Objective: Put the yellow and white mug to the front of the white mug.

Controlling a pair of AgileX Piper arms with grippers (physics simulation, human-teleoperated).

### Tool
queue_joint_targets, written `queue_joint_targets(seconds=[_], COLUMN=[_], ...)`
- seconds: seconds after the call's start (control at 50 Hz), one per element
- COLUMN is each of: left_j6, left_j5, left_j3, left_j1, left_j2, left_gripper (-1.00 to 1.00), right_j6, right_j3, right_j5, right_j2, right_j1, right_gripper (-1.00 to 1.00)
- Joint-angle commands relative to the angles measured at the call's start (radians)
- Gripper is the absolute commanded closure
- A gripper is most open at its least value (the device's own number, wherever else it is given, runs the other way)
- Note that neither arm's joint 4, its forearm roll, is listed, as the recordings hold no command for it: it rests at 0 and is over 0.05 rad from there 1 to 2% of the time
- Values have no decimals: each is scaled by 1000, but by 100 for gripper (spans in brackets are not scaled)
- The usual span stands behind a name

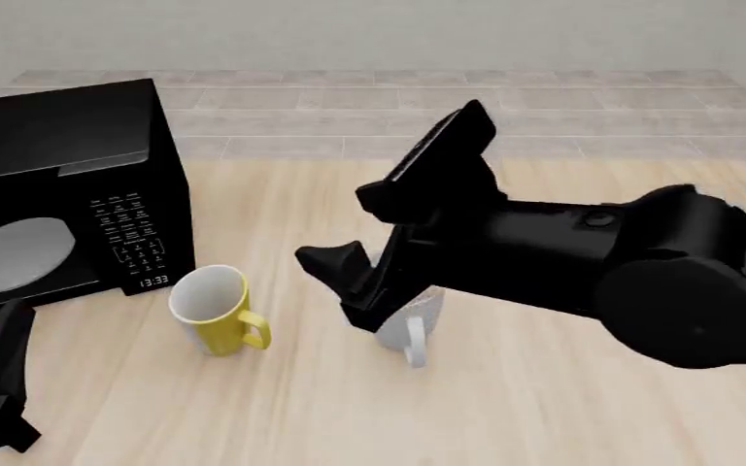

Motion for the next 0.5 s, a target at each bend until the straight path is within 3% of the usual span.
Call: queue_joint_targets(seconds=[0.02, 0.5], left_j6=[0, 0], left_j5=[0, 0], left_j3=[0, 0], left_j1=[0, 0], left_j2=[0, 0], left_gripper=[-100, -100], right_j6=[10, 87], right_j3=[-30, -65], right_j5=[-12, -92], right_j2=[73, 257], right_j1=[13, 32], right_gripper=[-100, -100])
